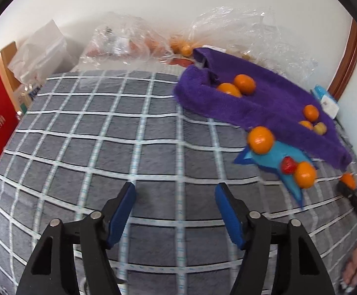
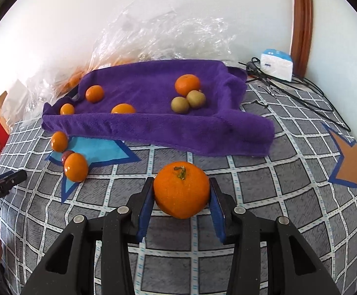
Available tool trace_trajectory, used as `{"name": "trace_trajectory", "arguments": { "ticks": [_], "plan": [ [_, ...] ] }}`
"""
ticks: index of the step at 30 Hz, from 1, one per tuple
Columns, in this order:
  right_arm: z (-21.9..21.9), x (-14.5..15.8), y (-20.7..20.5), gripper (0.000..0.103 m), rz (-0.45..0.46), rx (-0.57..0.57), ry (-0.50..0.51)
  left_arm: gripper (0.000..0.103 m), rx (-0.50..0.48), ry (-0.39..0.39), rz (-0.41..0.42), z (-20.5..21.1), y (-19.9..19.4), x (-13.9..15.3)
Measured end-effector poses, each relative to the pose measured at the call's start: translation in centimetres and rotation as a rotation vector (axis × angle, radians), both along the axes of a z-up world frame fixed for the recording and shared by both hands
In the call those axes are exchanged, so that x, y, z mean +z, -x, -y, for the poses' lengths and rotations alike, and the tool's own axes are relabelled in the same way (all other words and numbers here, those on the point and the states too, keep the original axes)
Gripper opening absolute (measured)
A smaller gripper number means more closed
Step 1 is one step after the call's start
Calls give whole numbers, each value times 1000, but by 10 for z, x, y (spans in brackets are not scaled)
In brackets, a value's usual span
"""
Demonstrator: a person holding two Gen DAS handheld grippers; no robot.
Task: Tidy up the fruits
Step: 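Grasp a small orange on the star mat with the left tool while the right tool holds the mandarin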
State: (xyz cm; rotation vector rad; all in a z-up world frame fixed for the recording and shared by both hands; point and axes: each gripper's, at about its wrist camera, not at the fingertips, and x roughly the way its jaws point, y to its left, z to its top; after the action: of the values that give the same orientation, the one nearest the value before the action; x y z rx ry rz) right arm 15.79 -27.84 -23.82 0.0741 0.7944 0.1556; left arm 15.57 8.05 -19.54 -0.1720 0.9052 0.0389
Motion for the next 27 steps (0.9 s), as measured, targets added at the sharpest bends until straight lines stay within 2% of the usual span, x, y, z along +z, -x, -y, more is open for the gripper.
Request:
{"name": "trace_trajectory", "arguments": {
  "ticks": [5, 10, 14, 18, 22, 27],
  "plan": [
    [-1, -1, 1, 42, 0, 7, 7, 64, -42, 27, 31, 25, -18, 17],
    [-4, -2, 2, 42, 9, 8, 28, 63, -74, 65, 51, 49, -42, 14],
    [-4, -3, 1, 42, 1, 4, 30, 56, -84, 83, 44, 63, -57, 6],
    [-1, -5, -3, 42, -15, 0, 14, 48, -98, 69, 37, 72, -66, -3],
    [2, -8, -6, 42, -40, 0, -14, 31, -102, 72, 63, 73, -66, -6],
    [9, -9, -7, 42, -47, -19, -56, 31, -97, 91, 87, 70, -61, -7]
  ]
}}
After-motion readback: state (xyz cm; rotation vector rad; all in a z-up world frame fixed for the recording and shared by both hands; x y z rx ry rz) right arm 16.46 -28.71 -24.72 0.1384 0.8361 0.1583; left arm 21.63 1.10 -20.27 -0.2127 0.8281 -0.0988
